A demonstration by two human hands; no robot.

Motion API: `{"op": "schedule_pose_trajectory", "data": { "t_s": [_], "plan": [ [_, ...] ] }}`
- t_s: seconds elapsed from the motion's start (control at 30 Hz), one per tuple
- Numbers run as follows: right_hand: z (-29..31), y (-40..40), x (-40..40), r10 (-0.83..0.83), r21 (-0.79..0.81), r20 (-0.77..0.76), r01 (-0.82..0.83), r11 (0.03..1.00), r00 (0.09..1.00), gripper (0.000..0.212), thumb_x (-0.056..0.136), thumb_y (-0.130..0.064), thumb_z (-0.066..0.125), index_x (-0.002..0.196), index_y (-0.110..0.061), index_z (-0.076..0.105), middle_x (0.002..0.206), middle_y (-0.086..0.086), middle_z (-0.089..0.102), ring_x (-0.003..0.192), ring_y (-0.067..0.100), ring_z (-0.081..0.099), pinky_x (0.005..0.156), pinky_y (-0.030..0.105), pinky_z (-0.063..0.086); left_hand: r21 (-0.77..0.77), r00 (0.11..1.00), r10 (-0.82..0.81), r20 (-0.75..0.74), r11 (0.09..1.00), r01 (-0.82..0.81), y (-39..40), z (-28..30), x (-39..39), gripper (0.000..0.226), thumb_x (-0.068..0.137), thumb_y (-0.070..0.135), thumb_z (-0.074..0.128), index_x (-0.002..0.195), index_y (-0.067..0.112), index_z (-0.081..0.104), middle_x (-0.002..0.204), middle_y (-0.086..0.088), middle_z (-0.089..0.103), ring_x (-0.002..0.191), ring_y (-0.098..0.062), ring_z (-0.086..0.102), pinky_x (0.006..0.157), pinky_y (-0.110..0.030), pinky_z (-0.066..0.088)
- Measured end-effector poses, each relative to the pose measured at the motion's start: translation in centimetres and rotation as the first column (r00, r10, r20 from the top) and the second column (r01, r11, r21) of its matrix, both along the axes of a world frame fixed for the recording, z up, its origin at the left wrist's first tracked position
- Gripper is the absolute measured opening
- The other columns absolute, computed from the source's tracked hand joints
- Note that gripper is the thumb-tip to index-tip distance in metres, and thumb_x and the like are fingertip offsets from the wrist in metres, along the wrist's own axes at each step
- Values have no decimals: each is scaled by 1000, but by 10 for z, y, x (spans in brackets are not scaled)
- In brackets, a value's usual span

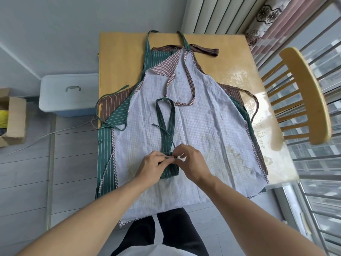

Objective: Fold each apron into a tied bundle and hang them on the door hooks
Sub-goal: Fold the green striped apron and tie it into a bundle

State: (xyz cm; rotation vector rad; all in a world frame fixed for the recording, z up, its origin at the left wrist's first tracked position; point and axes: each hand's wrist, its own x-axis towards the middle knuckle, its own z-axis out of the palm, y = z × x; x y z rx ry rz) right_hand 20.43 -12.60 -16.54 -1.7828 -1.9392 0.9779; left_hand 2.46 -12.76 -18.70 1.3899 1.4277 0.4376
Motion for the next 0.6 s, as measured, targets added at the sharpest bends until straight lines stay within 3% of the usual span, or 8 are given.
{"op": "schedule_pose_trajectory", "data": {
  "t_s": [0.1, 0.17, 0.23, 0.33, 0.43, 0.5, 0.57, 0.6],
  "plan": [
    [1, 6, 6, 169, -40, 138, -165, 986, 976, 27, 93, -28, 72, 119, -22, 70, 120, -9, 66, 113, 9, 55, 96, 26, 49, 49, 1000, -5, -14, 999, 5, 1, 2, 0, 21, 97, 39, 63, 99, 27, 80, 100, 18, 65, 96, -1, 62, 90, -25, 52],
    [3, 9, 10, 194, 5, 221, -200, 980, 956, 22, 94, -32, 70, 113, -21, 73, 114, -7, 68, 110, 13, 53, 94, 26, 47, 118, 1000, -15, -15, 993, 16, 1, 4, -2, 20, 98, 33, 63, 105, 24, 80, 98, 21, 68, 98, 0, 63, 91, -22, 52],
    [2, 10, 15, 181, 52, 287, -204, 978, 941, 16, 93, -36, 70, 99, -21, 74, 103, -8, 68, 105, 13, 52, 93, 27, 44, 161, 999, 27, -36, 987, -21, 1, 3, -4, 22, 98, 32, 63, 109, 21, 79, 101, 12, 73, 96, -1, 65, 91, -23, 53],
    [-4, 8, 19, 202, 52, 338, -232, 971, 919, 13, 96, -37, 67, 97, -24, 70, 100, -10, 68, 105, 12, 53, 96, 27, 41, 203, 996, 69, -60, 978, -56, 1, 1, -6, 22, 98, 29, 64, 109, 17, 79, 96, 9, 73, 88, -4, 67, 86, -27, 55],
    [-5, 3, 21, 161, 9, 292, -171, 985, 943, 16, 100, -34, 61, 98, -20, 66, 87, -9, 68, 92, 13, 56, 90, 27, 41, 264, 995, 31, -91, 965, -6, 1, -3, -9, 22, 98, 27, 64, 108, 14, 79, 95, 5, 75, 87, -9, 67, 85, -30, 55],
    [-5, -1, 22, 98, -109, 198, -77, 991, 975, 17, 100, -34, 60, 98, -19, 69, 78, -8, 67, 77, 15, 59, 76, 28, 44, 319, 990, -6, -144, 946, 52, 4, -6, -11, 21, 98, 26, 64, 104, 12, 79, 94, 4, 73, 88, -12, 64, 84, -30, 54],
    [-6, -4, 21, -44, -271, 51, 56, 961, 998, 16, 100, -30, 60, 95, -20, 71, 73, 0, 71, 65, 23, 64, 61, 40, 51, 378, 951, -85, -296, 904, 199, 12, -10, -14, 21, 100, 27, 59, 97, 12, 75, 101, 5, 65, 95, -14, 56, 86, -29, 49],
    [-9, -5, 18, -126, -340, -3, 118, 933, 992, 16, 100, -27, 59, 94, -19, 71, 74, 3, 72, 67, 25, 67, 63, 43, 55, 361, 910, -145, -388, 885, 295, 15, -10, -14, 22, 103, 27, 53, 96, 15, 69, 105, 6, 61, 99, -15, 53, 88, -30, 45]
  ]
}}
